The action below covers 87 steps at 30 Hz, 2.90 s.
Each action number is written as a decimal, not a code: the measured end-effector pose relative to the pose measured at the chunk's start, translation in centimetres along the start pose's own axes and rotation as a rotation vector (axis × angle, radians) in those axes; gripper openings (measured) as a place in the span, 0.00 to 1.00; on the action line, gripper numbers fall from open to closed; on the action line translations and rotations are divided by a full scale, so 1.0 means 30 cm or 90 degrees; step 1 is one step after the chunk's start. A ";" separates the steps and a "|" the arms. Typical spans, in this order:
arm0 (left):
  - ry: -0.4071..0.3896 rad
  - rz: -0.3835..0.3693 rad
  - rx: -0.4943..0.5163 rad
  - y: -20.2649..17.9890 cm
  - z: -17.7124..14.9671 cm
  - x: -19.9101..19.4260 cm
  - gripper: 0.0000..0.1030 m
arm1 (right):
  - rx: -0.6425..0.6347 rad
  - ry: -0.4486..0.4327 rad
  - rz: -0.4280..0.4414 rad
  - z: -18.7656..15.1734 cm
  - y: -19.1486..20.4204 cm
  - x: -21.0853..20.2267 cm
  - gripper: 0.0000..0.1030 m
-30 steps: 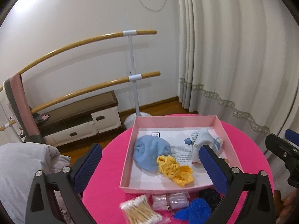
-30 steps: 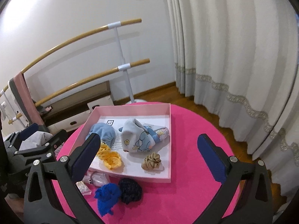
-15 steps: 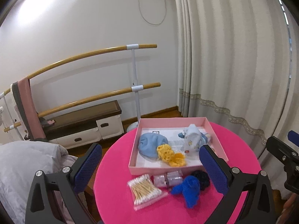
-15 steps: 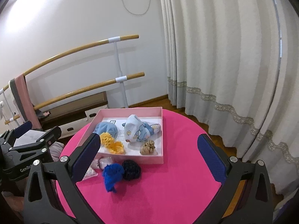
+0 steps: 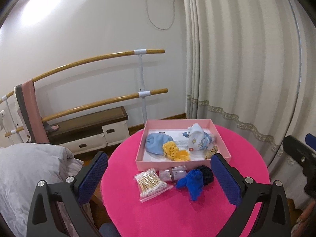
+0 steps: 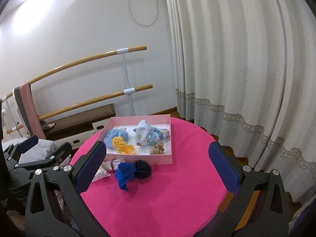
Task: Organize soft objects
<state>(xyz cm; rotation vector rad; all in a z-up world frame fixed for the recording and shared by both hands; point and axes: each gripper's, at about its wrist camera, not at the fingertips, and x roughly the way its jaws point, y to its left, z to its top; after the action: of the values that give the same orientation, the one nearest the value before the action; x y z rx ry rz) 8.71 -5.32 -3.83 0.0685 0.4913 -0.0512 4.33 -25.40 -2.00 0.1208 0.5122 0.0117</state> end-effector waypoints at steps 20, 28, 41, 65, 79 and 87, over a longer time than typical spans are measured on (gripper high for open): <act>-0.010 0.008 -0.037 0.077 -0.038 -0.036 1.00 | -0.007 -0.009 -0.002 -0.010 0.011 -0.017 1.00; -0.004 0.016 -0.051 0.097 -0.050 -0.005 1.00 | -0.010 0.000 -0.005 -0.019 0.010 -0.003 1.00; 0.059 0.044 -0.046 0.112 -0.106 0.156 1.00 | -0.018 0.055 -0.010 -0.058 -0.015 0.108 1.00; 0.222 0.045 -0.045 0.068 -0.204 0.842 1.00 | -0.038 0.209 -0.001 -0.171 -0.002 0.494 0.99; 0.245 0.037 -0.021 0.063 -0.227 1.032 0.90 | -0.052 0.280 0.008 -0.239 0.023 0.674 0.94; 0.253 0.027 -0.018 0.075 -0.232 1.044 0.96 | -0.055 0.314 0.036 -0.275 0.056 0.760 0.90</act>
<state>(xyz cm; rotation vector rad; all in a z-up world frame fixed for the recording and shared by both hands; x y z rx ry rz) 33.18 -3.55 -24.65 0.0616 0.8872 0.0125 20.19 -21.86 -20.07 0.0460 0.9990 0.1211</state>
